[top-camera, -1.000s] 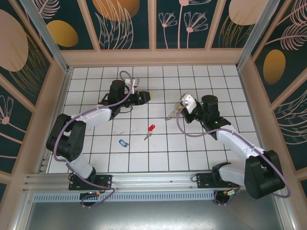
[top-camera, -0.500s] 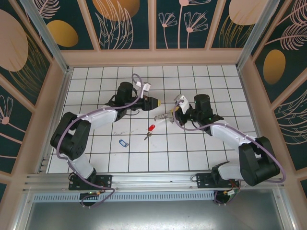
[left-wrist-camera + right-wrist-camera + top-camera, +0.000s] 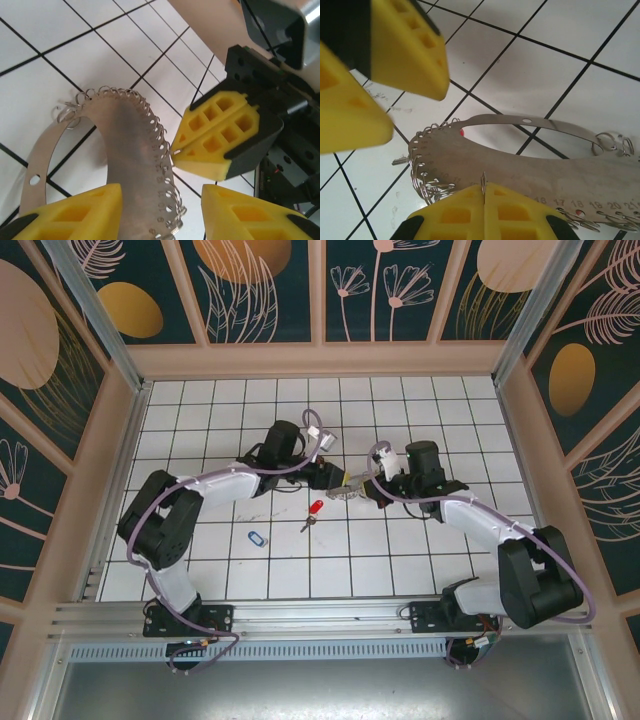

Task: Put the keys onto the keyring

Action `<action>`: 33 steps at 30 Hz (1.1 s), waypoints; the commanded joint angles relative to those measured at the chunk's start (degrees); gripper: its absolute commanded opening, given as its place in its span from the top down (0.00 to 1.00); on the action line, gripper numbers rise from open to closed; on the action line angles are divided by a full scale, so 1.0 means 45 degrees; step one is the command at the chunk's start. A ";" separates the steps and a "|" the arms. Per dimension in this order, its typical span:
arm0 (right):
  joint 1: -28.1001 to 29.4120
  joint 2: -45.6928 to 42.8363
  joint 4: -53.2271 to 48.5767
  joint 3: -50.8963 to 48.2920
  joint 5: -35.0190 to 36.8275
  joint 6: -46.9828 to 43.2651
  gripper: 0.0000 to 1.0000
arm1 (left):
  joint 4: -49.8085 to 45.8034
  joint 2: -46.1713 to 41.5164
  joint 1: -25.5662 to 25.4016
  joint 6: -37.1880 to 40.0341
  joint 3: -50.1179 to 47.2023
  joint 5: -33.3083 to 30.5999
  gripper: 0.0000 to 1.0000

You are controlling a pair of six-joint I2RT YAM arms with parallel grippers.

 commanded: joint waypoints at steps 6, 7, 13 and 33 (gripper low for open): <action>0.0006 -0.1177 0.2424 -0.0885 0.1066 0.2264 1.00 | -0.1175 -0.0035 -0.0103 0.1992 0.0494 -0.0549 0.53; 0.0042 -0.1479 0.3159 -0.1242 0.1077 0.2369 1.00 | -0.1270 0.0172 -0.0103 0.1969 0.0667 -0.0434 0.53; 0.0100 -0.2211 0.5213 -0.2008 0.1012 0.2770 1.00 | -0.1447 0.0868 -0.0137 0.2038 0.1509 0.0428 0.53; 0.0504 -0.2362 0.5891 -0.2804 -0.1956 -0.3991 1.00 | 0.1037 -0.2416 -0.0052 0.2478 -0.1041 -0.1342 0.66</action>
